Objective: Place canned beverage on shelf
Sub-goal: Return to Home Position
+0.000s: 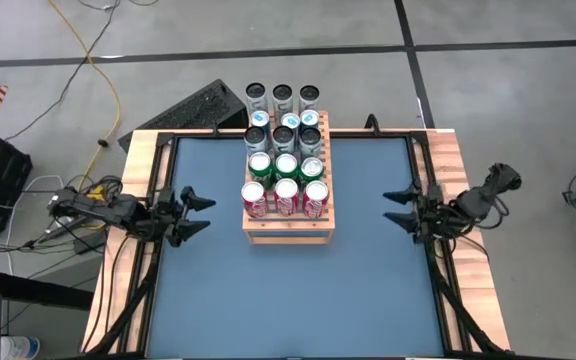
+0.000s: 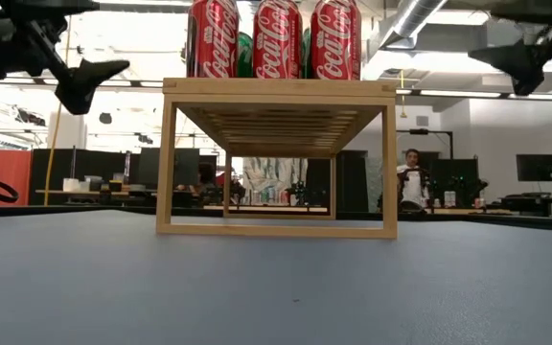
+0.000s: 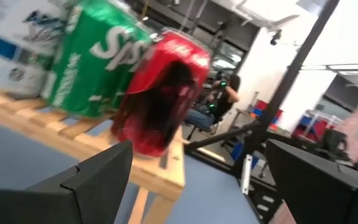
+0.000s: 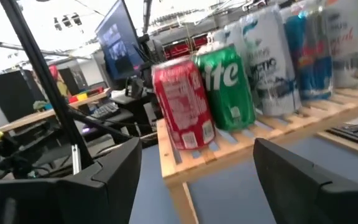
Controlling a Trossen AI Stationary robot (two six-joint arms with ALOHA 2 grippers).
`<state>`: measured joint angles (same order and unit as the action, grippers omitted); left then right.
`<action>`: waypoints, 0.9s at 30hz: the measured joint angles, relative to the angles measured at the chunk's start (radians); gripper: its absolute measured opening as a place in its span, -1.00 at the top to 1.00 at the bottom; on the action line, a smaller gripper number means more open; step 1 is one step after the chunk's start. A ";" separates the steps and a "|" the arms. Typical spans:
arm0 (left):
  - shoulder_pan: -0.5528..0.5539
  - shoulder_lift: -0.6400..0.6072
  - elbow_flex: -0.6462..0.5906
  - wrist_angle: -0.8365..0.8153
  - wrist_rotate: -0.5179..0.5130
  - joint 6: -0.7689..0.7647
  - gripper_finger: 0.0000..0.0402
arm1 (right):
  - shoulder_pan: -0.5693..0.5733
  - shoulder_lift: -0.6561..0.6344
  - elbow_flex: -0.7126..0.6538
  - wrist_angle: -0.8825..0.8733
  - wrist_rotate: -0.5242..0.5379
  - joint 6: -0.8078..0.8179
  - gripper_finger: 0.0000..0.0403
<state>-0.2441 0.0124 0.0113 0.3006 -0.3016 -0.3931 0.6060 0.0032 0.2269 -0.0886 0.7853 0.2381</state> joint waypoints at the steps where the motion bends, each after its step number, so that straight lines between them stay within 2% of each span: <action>1: 0.000 0.000 0.000 -0.012 -0.011 -0.007 -0.75 | 0.000 0.000 -0.022 0.020 0.000 0.000 -0.45; 10: 0.000 0.000 -0.001 -0.031 -0.022 -0.011 -0.75 | 0.000 0.001 -0.218 0.185 -0.003 0.003 -0.45; 19: 0.000 0.000 -0.002 -0.079 -0.002 -0.007 -0.75 | -0.019 0.051 -0.218 0.166 -0.122 -0.077 -0.45; 23: 0.000 0.000 -0.002 -0.076 0.088 0.182 -0.75 | -0.042 0.106 -0.218 0.164 -0.132 -0.106 -0.45; 27: -0.001 0.000 -0.003 -0.076 0.110 0.259 -0.75 | -0.069 0.163 -0.218 0.162 -0.135 -0.082 -0.45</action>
<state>-0.2447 0.0128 0.0086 0.2245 -0.1913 -0.1345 0.5373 0.1665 0.0090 0.0731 0.6506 0.1556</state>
